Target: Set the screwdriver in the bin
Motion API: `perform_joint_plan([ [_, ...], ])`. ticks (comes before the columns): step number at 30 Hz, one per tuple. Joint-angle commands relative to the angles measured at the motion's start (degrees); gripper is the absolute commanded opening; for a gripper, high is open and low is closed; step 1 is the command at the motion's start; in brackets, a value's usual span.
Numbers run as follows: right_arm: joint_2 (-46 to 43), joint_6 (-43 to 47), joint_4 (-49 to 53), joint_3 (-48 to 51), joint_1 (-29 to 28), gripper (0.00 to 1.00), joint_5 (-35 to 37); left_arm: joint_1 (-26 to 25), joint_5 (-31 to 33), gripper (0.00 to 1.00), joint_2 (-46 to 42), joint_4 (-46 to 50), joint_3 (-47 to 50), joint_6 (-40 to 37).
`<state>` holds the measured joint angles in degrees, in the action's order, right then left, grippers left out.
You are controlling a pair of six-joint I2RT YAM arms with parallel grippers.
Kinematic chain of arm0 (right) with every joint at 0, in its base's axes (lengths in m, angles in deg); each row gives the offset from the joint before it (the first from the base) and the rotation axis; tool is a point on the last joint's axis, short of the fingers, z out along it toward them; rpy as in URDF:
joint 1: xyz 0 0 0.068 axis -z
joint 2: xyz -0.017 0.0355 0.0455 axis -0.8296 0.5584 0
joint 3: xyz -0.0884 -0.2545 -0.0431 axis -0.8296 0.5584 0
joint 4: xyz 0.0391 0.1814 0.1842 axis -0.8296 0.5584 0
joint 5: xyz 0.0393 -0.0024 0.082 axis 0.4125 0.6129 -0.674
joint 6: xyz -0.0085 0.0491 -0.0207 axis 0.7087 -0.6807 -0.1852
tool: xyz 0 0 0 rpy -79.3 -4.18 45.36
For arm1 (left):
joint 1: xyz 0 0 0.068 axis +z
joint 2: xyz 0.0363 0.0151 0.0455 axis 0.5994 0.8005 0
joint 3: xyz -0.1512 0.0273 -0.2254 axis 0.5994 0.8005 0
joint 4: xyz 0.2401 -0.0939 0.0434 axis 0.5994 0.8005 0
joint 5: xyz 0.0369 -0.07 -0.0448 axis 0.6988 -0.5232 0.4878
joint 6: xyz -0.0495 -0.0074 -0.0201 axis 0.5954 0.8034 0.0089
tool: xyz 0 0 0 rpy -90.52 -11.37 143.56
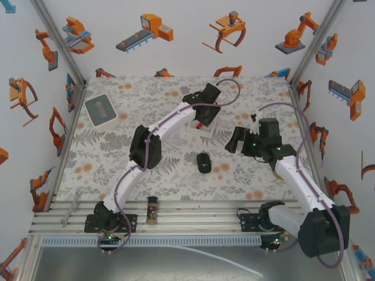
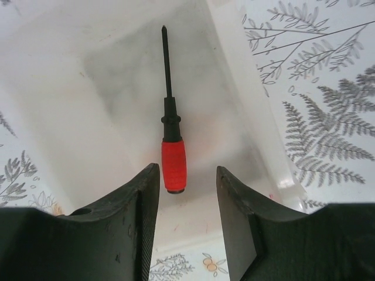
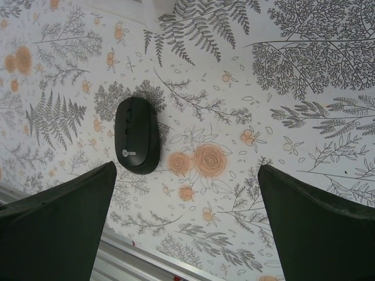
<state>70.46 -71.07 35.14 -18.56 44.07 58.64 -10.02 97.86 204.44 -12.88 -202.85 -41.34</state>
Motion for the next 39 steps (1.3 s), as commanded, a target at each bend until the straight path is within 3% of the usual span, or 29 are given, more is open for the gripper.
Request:
perform_joint_plan([
  [1,-0.5,0.4,-1.8,0.1,-0.3,0.99,1.4,-0.1,-2.5,0.45,-6.6,2.4,-2.6,1.2],
  [11,-1.1,2.9,-4.6,-0.8,-0.3,0.99,7.9,0.2,-4.3,0.51,-15.5,6.0,-1.7,-0.8],
  [16,-3.3,6.3,-9.9,1.7,-0.3,0.99,10.8,1.5,-3.5,0.69,-20.0,7.3,0.6,-1.8],
  [21,-2.3,7.4,-10.1,-0.6,-0.3,0.99,13.0,4.8,-3.6,0.78,-25.8,7.1,6.7,-1.4],
  [28,2.1,8.1,-10.8,-2.7,-0.3,0.99,16.4,9.8,-3.0,0.87,-37.8,-1.9,25.9,-2.2],
  [32,2.6,11.4,-16.4,-0.3,-0.3,0.99,20.4,13.3,-3.8,0.98,-47.7,-16.4,45.4,-1.3],
  [39,2.9,17.5,-27.0,4.5,0.1,0.99,26.8,22.4,-6.4,0.97,-56.2,-27.3,63.9,2.4],
])
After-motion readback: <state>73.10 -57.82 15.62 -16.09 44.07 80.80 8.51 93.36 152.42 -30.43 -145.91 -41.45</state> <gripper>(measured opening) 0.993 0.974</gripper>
